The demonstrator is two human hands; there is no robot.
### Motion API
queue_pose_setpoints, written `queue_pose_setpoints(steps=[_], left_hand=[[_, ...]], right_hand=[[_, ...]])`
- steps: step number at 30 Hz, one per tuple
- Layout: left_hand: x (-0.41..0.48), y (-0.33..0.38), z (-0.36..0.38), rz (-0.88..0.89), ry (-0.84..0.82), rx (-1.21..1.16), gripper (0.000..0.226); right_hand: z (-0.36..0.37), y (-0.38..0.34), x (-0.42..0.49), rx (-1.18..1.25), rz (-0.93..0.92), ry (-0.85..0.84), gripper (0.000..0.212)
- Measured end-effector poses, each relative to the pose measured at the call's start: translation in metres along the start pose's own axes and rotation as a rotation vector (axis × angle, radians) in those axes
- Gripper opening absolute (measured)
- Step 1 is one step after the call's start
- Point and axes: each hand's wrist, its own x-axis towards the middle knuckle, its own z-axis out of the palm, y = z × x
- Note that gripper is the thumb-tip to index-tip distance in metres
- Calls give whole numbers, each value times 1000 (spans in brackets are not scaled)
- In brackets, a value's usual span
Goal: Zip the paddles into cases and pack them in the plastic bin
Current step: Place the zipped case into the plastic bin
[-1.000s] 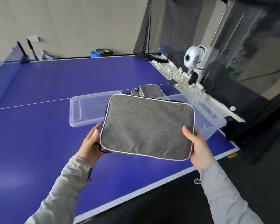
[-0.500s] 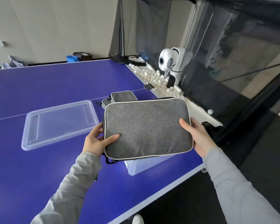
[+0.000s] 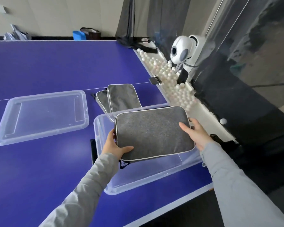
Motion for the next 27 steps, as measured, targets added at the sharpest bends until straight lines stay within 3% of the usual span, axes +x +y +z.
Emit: queue_pose_setpoints(steps=[5,9,13,27], left_hand=[[14,-34,17,-161,108,-3,97],[22,-46,29,-354,155,-22,96],[30,-58,31,-440,199,110,98],[50,-84,34,-549,170,622,94]], right_hand=[[11,32,39,-36,72,-67,36],[24,56,59,-242,155,-175,83],[42,76,72,-475,165,-239,73],[60,95,97,-680,222,-364,80]])
